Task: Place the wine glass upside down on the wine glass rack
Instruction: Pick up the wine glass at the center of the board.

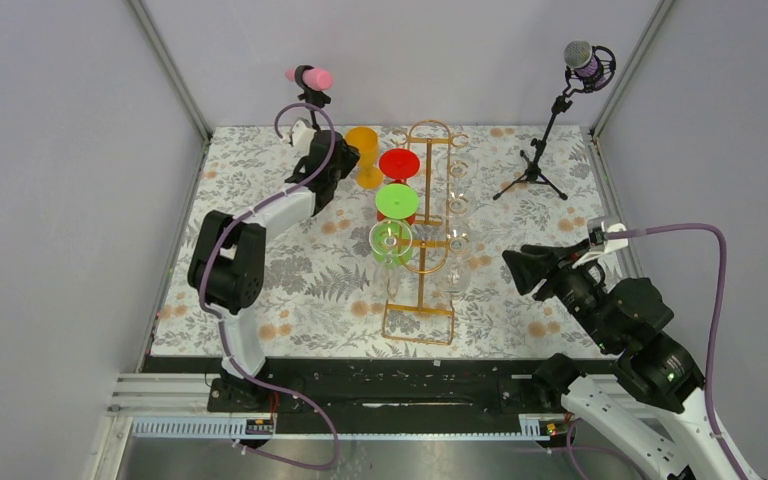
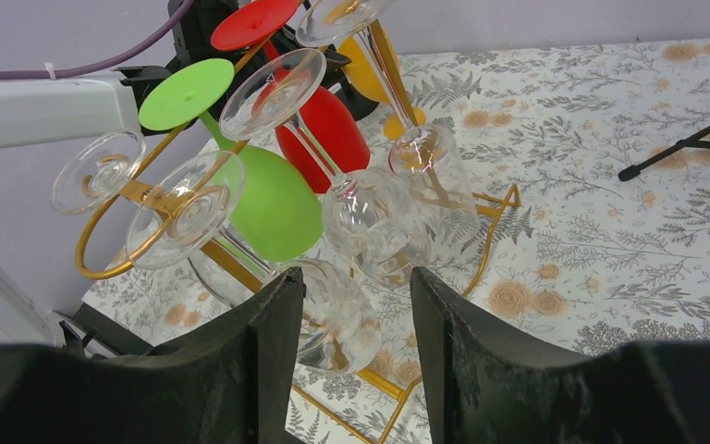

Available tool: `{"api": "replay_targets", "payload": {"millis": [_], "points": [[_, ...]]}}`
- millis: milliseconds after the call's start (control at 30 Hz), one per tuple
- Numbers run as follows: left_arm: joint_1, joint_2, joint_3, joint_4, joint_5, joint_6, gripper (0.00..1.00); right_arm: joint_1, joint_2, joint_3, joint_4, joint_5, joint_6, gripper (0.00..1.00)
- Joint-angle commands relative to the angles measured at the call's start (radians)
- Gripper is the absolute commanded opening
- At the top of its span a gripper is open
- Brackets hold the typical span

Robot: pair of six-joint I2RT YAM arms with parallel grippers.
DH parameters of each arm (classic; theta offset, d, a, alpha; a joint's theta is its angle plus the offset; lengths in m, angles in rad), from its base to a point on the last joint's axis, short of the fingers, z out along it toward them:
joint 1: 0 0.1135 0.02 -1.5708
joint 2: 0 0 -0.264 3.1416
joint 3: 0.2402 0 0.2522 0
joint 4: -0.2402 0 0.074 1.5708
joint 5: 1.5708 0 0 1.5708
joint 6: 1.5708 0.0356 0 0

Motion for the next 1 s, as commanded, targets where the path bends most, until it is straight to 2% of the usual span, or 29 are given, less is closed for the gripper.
{"api": "replay_targets", "payload": {"millis": [0,133,300,367,433,733,967], "points": [[0.005,-0.052,-0.018,-0.129,-0.018,0.042,0.29,-0.004,-0.028,-0.007,0.052,0.003,0.028,0.54],[0.009,-0.097,-0.087,-0.130,0.002,0.050,0.27,-0.006,-0.034,-0.010,0.051,0.009,0.032,0.54],[0.022,-0.164,-0.167,-0.108,0.019,0.068,0.18,-0.004,-0.026,-0.011,0.055,-0.005,0.031,0.54],[0.023,-0.188,-0.190,-0.105,0.019,0.085,0.12,-0.005,-0.024,-0.013,0.060,-0.011,0.031,0.54],[0.026,-0.212,-0.217,-0.105,0.023,0.097,0.00,-0.004,-0.022,-0.017,0.066,-0.012,0.034,0.54],[0.040,-0.388,-0.358,-0.080,0.005,0.102,0.00,-0.005,-0.023,-0.019,0.070,-0.013,0.035,0.54],[0.043,-0.652,-0.498,-0.136,-0.056,0.105,0.00,-0.005,-0.019,-0.022,0.069,0.011,0.024,0.54]]}}
